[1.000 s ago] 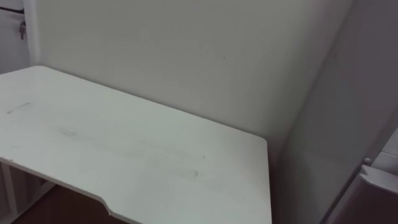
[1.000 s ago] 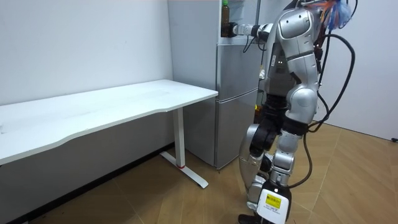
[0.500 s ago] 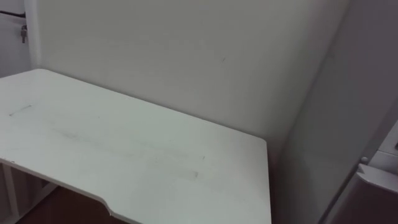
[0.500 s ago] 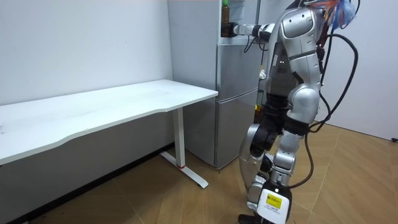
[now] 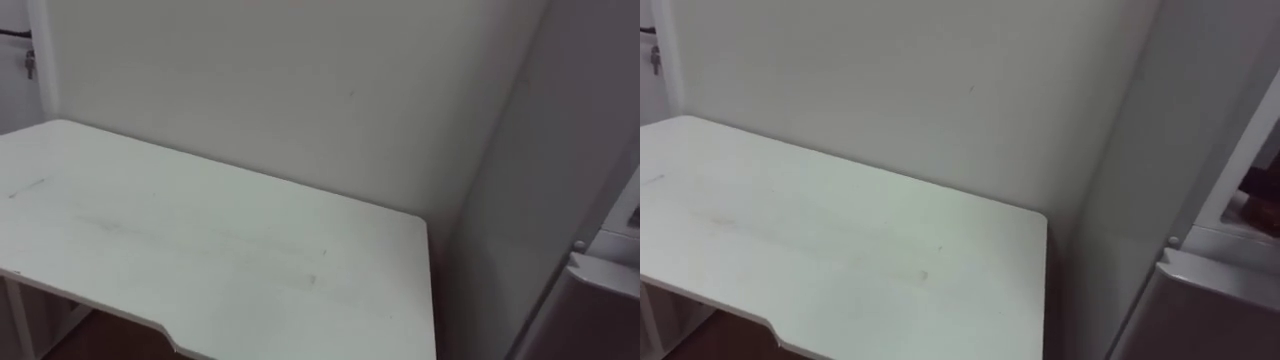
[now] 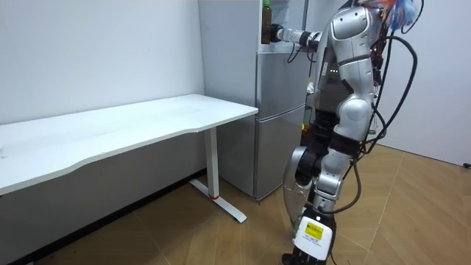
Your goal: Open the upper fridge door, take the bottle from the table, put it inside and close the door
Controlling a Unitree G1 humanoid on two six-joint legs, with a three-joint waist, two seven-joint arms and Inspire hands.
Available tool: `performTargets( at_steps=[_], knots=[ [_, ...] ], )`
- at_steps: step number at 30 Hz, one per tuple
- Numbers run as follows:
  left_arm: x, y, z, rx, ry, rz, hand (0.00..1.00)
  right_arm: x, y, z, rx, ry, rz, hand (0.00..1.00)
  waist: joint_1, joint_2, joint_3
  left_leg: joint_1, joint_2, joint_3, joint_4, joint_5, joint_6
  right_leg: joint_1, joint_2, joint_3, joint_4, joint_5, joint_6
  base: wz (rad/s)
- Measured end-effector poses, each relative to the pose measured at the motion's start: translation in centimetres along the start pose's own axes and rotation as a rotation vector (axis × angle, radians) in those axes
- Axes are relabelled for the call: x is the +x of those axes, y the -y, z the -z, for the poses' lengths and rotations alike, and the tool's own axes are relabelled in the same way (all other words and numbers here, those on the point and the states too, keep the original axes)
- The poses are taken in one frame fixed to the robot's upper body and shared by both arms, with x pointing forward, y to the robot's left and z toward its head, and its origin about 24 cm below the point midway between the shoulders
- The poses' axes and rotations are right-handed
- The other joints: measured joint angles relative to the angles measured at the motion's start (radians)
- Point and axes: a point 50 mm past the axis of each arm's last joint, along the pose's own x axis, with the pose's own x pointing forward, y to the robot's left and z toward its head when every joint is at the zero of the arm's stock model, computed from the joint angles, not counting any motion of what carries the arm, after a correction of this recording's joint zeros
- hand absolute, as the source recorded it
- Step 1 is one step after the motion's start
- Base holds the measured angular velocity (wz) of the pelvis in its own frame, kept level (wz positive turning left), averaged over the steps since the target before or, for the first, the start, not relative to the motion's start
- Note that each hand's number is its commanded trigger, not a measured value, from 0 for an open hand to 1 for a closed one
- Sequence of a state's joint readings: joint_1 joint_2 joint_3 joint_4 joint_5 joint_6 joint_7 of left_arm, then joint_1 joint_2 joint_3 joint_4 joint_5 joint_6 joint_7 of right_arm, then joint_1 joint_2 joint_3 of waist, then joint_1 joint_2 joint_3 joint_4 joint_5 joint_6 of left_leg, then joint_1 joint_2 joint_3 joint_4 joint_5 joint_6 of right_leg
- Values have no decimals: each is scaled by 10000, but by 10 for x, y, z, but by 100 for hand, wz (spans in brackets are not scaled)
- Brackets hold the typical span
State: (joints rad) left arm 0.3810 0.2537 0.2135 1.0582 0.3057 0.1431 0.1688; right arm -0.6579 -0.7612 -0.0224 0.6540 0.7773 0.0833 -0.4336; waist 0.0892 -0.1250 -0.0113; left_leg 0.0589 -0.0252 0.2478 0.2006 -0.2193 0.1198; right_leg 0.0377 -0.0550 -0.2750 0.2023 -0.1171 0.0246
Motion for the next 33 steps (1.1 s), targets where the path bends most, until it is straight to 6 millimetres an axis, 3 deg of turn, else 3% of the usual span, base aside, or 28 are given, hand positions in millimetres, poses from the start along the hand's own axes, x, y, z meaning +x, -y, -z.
performTargets(
  at_steps=[18, 25, 29, 33],
  knots=[
    [-2, 12, -16, -657, 414, -74, 0, -45, -6, -13, 1258, 1736, -910, 0, -349, 206, 78, 254, 58, 296, -206, 13, -56, 103, 64, 223, -162, 48, -46, -4],
    [-3, 19, -22, -450, 603, 102, 0, -63, -19, -13, 973, 2911, -1015, 0, -358, 467, -33, 415, 105, 541, -273, 4, -74, 127, 61, 258, -150, 90, -73, -10],
    [-4, 23, -21, -491, 578, 123, 0, -69, -15, -8, 946, 2962, -656, 0, -390, 518, -28, 410, 105, 541, -273, 5, -74, 117, 54, 265, -144, 95, -74, 0],
    [-6, 29, -18, -449, 474, 190, 0, -78, -15, -18, 1003, 3623, -566, 0, -597, 566, -5, 436, 105, 545, -305, 11, -85, 122, 65, 322, -139, 93, -73, 0]
  ],
)
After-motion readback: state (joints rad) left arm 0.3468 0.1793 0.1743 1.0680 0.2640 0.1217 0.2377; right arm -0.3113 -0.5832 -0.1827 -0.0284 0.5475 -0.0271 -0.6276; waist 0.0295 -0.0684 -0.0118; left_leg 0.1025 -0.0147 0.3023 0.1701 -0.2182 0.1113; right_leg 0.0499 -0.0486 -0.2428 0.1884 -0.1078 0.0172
